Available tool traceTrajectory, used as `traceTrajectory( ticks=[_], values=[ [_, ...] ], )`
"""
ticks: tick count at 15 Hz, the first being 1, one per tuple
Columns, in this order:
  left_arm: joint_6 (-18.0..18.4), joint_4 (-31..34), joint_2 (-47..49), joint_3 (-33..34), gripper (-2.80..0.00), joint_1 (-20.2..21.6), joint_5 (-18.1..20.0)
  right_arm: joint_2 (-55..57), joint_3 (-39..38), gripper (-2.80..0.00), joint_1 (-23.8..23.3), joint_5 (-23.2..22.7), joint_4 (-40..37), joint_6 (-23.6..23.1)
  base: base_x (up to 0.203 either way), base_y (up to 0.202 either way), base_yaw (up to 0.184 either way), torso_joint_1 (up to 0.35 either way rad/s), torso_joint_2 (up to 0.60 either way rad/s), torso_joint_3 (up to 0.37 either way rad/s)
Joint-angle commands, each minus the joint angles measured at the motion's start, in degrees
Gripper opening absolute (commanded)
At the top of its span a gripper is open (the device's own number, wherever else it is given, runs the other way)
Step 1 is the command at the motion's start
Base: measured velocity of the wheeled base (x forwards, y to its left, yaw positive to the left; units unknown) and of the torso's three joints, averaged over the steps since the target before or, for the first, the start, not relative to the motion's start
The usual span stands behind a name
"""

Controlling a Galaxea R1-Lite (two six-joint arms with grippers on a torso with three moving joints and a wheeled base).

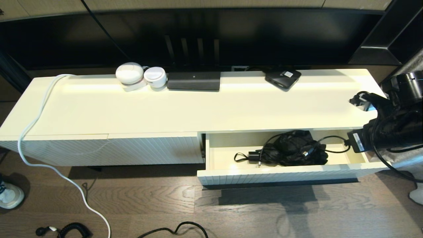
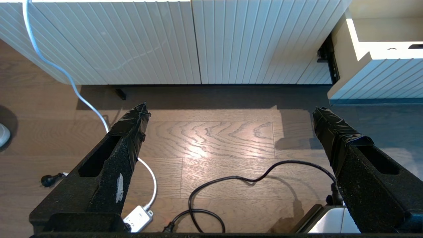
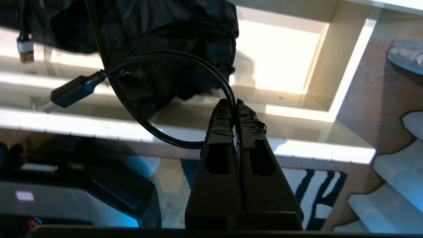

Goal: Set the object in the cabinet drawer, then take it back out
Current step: Put the data cable in the drawer

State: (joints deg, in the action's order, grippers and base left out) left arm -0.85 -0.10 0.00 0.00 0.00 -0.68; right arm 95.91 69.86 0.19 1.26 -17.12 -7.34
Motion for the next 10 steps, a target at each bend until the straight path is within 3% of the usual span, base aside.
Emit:
traceTrajectory(
  ticks=[1, 10],
  values=[
    [-0.03, 0.01, 0.0, 0.0, 0.0, 0.0, -0.02, 5.47, 1.07, -2.8, -0.29, -0.05, 1.28, 1.07, 0.0, 0.0, 0.0, 0.0, 0.0, 0.0],
    [-0.03, 0.01, 0.0, 0.0, 0.0, 0.0, -0.02, 9.03, 5.2, -2.8, -1.44, 0.24, 2.45, 2.95, 0.0, 0.0, 0.0, 0.0, 0.0, 0.0]
  ],
)
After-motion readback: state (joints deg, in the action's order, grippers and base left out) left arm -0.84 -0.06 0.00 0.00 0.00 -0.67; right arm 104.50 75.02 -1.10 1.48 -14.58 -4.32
